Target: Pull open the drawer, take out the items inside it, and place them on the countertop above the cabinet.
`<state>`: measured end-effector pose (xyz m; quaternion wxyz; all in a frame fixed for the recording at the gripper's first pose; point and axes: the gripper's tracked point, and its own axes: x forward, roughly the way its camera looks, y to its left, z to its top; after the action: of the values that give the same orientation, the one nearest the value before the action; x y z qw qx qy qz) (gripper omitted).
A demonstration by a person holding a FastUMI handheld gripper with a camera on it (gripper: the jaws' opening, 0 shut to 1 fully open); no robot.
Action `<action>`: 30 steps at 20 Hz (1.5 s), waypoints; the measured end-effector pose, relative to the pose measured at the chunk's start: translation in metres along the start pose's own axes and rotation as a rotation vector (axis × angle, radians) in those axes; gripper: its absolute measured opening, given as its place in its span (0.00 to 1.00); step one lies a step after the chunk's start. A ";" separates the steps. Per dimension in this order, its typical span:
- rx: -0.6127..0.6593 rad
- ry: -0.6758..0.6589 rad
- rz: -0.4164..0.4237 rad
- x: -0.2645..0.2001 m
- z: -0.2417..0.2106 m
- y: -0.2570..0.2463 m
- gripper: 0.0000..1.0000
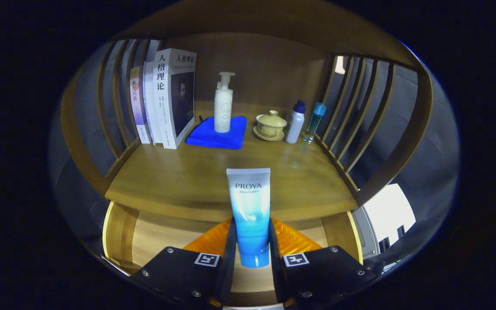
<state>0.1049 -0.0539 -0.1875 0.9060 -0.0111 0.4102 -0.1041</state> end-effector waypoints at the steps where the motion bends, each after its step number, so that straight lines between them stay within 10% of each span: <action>1: 0.003 -0.017 0.002 0.008 0.007 0.000 0.40; 10: 0.068 -0.010 0.088 0.084 0.028 0.011 0.40; 18: 0.115 -0.074 0.102 0.104 0.035 -0.001 0.60; 22: 0.216 -0.249 0.160 0.057 0.051 -0.001 0.97; 30: 0.182 -0.659 0.244 -0.107 0.045 0.019 0.95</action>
<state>0.0730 -0.0174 -0.0807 0.9926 0.0854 0.0834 -0.0222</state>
